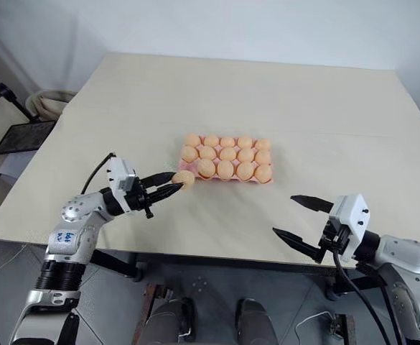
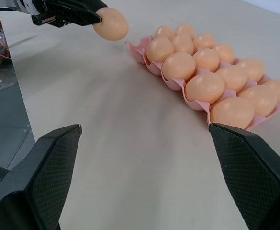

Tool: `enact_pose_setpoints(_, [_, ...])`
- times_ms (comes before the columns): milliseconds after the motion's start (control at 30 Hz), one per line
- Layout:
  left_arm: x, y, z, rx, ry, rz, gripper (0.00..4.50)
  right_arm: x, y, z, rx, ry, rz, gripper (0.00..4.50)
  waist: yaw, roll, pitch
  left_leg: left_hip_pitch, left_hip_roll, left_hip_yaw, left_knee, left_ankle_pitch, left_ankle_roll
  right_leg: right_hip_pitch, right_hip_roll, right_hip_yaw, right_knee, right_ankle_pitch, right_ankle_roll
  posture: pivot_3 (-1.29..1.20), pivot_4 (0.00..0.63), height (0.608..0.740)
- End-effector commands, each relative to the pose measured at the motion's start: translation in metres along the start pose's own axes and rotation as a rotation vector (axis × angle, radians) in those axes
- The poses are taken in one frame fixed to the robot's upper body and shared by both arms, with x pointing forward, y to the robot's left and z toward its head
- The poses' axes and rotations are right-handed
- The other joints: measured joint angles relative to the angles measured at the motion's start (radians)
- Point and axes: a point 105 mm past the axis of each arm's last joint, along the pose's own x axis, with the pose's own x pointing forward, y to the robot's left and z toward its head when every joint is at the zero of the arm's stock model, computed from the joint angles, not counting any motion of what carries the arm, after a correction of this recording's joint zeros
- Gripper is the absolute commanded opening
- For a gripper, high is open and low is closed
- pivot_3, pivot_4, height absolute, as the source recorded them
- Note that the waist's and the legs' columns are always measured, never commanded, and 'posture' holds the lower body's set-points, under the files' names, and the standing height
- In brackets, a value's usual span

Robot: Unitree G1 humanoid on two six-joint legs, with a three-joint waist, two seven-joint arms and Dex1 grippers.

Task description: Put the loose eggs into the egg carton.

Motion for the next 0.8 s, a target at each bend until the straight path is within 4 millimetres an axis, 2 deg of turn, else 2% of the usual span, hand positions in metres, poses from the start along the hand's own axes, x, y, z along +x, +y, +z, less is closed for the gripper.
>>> enact_pose_setpoints(33, [0.002,0.014,0.015,0.056,-0.048,0.058,1.44,0.000,0.000,0.002,-0.013,-0.016,0.004,4.50,0.007,0.000,0.000,0.000,0.000,0.000,0.000,0.000,0.000,0.000,0.000,0.000,0.000,0.000,0.000,0.00,0.150,0.740])
enact_pose_setpoints(167, [0.023,0.035,0.017,0.062,-0.066,0.155,1.44,0.002,-0.001,0.001,-0.014,-0.016,-0.001,4.50,0.022,0.000,0.000,0.000,0.000,0.001,0.000,0.000,0.001,0.000,0.000,0.000,-0.001,0.000,0.001,0.00,0.150,0.740])
enact_pose_setpoints(267, [0.035,0.043,0.013,0.079,-0.047,0.183,1.44,0.003,-0.001,0.000,-0.017,-0.015,0.002,4.50,0.023,0.000,0.000,0.000,-0.001,0.001,0.001,-0.001,0.001,0.000,0.000,0.000,-0.001,0.002,0.004,0.00,0.150,0.740])
enact_pose_setpoints(333, [0.038,0.045,0.010,0.083,-0.030,0.187,1.44,0.003,-0.001,0.000,-0.019,-0.017,0.002,4.50,0.019,0.000,0.000,-0.001,-0.001,0.002,0.001,-0.002,0.002,0.000,0.000,0.000,-0.002,0.006,0.011,0.00,0.150,0.740])
enact_pose_setpoints(467, [0.039,0.039,0.004,0.073,-0.009,0.134,1.44,0.002,-0.002,0.000,-0.024,-0.022,-0.008,4.50,0.016,0.000,0.000,-0.001,0.001,0.004,0.001,-0.004,0.002,-0.001,0.002,0.001,-0.003,0.005,0.011,0.00,0.150,0.740])
enact_pose_setpoints(567, [0.037,0.035,0.004,0.077,0.006,0.104,2.07,0.002,-0.001,-0.002,-0.022,-0.023,-0.012,4.50,0.017,0.000,0.000,-0.001,0.001,0.003,0.001,-0.004,0.002,-0.001,0.003,0.000,-0.003,0.005,0.011,0.00,0.150,0.740])
enact_pose_setpoints(700, [0.026,0.042,0.007,0.111,0.025,0.133,3.37,0.004,-0.002,-0.003,-0.021,-0.029,-0.016,4.50,0.015,0.000,0.000,-0.001,0.001,0.004,0.001,-0.004,0.001,-0.001,0.003,0.001,-0.002,0.005,0.011,0.00,0.150,0.740])
enact_pose_setpoints(767, [0.014,0.046,0.011,0.131,0.025,0.152,3.96,0.004,-0.003,-0.004,-0.021,-0.028,-0.015,4.50,0.015,0.000,0.000,-0.001,0.001,0.004,0.001,-0.004,0.001,-0.001,0.002,0.001,-0.002,0.005,0.011,0.00,0.150,0.740])
enact_pose_setpoints(800, [0.006,0.048,0.013,0.141,0.025,0.158,3.96,0.004,-0.003,-0.004,-0.022,-0.028,-0.014,4.50,0.014,0.000,0.000,-0.001,0.001,0.003,0.001,-0.004,0.001,-0.001,0.002,0.001,-0.002,0.005,0.011,0.00,0.150,0.740])
